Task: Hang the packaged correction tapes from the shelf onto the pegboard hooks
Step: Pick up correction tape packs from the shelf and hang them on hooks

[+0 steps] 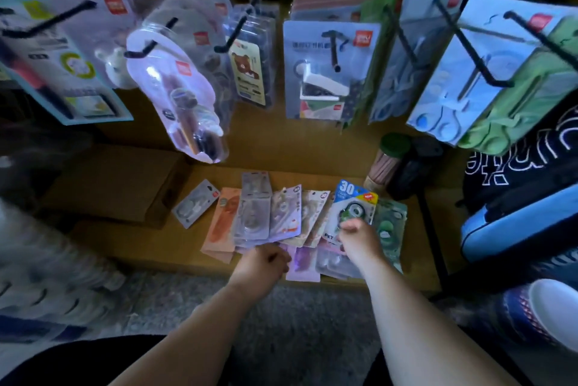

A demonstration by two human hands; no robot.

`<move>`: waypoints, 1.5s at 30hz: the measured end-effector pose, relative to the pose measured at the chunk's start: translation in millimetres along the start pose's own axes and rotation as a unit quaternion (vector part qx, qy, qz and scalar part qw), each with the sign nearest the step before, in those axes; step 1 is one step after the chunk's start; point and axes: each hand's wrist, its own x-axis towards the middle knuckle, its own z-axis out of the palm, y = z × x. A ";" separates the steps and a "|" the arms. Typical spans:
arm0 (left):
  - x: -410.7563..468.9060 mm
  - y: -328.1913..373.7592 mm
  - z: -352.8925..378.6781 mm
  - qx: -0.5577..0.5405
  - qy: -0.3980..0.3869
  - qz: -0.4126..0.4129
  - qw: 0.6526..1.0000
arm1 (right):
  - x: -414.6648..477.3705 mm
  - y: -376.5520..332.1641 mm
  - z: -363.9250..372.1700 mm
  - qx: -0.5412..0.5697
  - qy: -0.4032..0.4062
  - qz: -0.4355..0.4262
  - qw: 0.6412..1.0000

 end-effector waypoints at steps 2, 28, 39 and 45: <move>17.3 14.6 17.4 0.003 -0.034 0.014 0.999 | 10.7 12.3 -10.3 -0.005 0.019 0.021 1.000; 116.3 51.3 102.6 -0.030 0.027 -0.034 0.999 | 100.2 54.1 -27.0 -0.013 0.092 0.106 0.990; 130.1 49.2 105.8 -0.031 0.014 -0.033 0.999 | 99.2 57.7 -28.0 -0.047 0.033 0.062 0.996; 129.3 49.8 106.2 -0.121 0.015 -0.052 0.991 | 99.6 58.9 -34.5 0.033 0.064 0.064 0.995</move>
